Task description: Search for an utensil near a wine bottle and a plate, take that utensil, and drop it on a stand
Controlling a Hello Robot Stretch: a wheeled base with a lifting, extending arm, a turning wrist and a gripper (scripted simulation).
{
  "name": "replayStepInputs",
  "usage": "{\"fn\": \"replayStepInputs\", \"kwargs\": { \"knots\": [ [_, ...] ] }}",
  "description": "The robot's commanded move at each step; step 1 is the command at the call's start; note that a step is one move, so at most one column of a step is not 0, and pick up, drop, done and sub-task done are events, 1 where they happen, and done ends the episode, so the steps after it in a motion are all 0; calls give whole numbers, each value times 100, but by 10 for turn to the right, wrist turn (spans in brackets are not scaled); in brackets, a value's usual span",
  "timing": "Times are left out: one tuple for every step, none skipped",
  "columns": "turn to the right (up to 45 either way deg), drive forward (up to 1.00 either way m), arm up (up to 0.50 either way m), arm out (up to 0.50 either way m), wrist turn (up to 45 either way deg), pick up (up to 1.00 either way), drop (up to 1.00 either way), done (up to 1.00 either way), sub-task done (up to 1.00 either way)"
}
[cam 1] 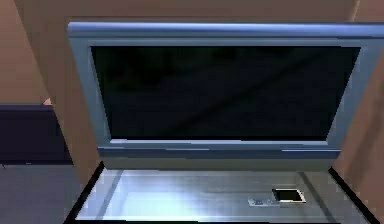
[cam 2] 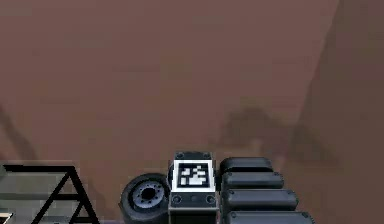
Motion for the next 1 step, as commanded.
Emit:
{"fn": "replayStepInputs", "kwargs": {
  "knots": [
    [-150, 0, 0, 0, 0, 0, 0, 0, 0]
  ]
}}
